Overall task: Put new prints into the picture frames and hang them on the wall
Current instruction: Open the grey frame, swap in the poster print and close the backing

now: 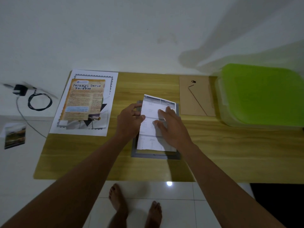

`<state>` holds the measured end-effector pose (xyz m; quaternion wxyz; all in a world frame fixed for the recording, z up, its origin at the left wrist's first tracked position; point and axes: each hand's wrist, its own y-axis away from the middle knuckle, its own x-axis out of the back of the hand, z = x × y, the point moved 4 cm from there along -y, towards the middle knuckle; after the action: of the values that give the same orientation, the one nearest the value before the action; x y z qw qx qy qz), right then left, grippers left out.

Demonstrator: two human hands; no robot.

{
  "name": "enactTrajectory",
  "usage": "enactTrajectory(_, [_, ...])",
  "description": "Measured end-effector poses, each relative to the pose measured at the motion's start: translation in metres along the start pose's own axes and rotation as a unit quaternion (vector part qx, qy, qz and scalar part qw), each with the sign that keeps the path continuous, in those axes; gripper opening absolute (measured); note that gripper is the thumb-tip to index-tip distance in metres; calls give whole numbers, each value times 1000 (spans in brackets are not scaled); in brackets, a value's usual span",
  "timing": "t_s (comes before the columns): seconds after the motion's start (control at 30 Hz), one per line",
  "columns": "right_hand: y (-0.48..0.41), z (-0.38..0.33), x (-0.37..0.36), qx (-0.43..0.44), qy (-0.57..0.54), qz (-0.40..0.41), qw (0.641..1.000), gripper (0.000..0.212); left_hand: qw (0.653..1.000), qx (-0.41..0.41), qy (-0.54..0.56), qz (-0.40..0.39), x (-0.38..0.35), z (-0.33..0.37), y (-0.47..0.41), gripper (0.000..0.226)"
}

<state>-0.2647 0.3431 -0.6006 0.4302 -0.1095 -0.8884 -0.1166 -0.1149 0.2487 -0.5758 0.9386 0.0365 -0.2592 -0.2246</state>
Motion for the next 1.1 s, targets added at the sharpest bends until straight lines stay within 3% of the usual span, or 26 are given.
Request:
enactTrajectory(0.17, [4, -19, 6, -66, -134, -15, 989, 53, 978, 71, 174, -88, -5, 20, 5, 28])
enactTrajectory(0.33, [3, -25, 17, -104, -273, 22, 956, 32, 957, 139, 222, -127, -15, 37, 8, 37])
enactTrajectory(0.43, [9, -25, 37, -96, -258, 98, 956, 24, 961, 126, 216, -118, -18, 41, 8, 35])
enactTrajectory(0.57, [21, -19, 62, -104, -345, 126, 924, 48, 984, 83, 130, -89, -17, 37, 13, 57])
enactTrajectory(0.7, [39, -6, 85, -95, -419, 142, 892, 64, 961, 89, 223, -136, -23, 48, 22, 61])
enactTrajectory(0.8, [56, 12, 100, -109, -402, 163, 894, 62, 964, 72, 214, -140, -29, 58, 26, 72])
enactTrajectory(0.97, [93, 49, 111, -152, -352, 157, 910, 63, 988, -6, 49, -147, -55, 69, 41, 74])
enactTrajectory(1.1, [120, 92, 108, -183, -279, 143, 932, 67, 986, -71, 1, -151, -89, 81, 65, 80])
